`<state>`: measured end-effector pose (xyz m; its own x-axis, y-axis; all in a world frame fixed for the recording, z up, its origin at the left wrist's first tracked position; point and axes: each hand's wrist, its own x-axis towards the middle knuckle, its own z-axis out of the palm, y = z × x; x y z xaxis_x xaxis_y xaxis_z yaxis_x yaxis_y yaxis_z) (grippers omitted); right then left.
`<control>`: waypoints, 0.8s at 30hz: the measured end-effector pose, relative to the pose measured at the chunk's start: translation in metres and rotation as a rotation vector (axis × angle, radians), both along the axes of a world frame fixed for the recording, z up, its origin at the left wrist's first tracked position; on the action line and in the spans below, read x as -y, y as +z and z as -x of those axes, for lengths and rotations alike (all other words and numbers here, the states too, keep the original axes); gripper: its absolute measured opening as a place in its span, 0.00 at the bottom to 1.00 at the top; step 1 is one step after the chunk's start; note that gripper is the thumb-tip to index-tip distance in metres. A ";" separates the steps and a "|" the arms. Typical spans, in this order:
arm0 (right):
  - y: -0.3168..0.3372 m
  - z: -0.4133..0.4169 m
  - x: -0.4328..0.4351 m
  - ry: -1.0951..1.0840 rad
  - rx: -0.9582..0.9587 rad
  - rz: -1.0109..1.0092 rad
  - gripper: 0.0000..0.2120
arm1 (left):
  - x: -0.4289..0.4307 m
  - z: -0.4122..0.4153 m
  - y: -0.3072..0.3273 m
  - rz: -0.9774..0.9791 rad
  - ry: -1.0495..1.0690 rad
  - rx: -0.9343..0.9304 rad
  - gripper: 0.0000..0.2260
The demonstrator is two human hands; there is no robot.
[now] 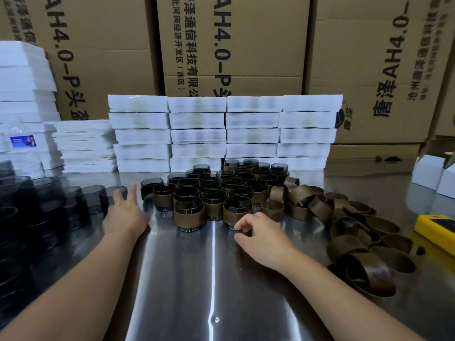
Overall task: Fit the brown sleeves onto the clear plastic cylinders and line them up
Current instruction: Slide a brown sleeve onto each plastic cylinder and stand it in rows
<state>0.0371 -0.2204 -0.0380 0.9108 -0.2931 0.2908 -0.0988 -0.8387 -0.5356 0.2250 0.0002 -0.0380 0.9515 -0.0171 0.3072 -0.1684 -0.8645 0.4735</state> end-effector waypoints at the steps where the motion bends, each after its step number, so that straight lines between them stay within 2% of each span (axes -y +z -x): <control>1: 0.000 0.000 0.000 0.002 0.003 0.008 0.07 | 0.000 0.000 0.000 0.011 0.000 0.010 0.32; 6: 0.003 0.002 0.000 -0.049 0.062 0.059 0.09 | -0.001 0.001 -0.003 0.034 0.010 0.079 0.24; 10: 0.015 0.006 0.009 -0.262 0.243 0.200 0.14 | 0.001 0.006 -0.006 0.053 -0.009 0.150 0.27; 14: 0.023 0.007 0.016 -0.463 0.280 -0.127 0.30 | 0.002 0.016 -0.002 0.100 -0.057 0.253 0.32; 17: 0.019 0.006 0.022 -0.548 0.272 -0.237 0.40 | 0.004 0.021 0.001 0.071 -0.072 0.346 0.31; 20: 0.018 0.004 0.031 -0.604 0.304 -0.349 0.43 | 0.007 0.025 0.004 0.090 -0.112 0.407 0.29; 24: 0.017 0.002 0.040 -0.629 0.267 -0.468 0.42 | 0.014 0.031 0.008 0.180 -0.130 0.475 0.28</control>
<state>0.0347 -0.2601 -0.0214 0.4536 -0.8695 0.1955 -0.2948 -0.3534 -0.8878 0.1944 -0.0135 -0.0297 0.7005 -0.0329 0.7129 -0.5010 -0.7342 0.4583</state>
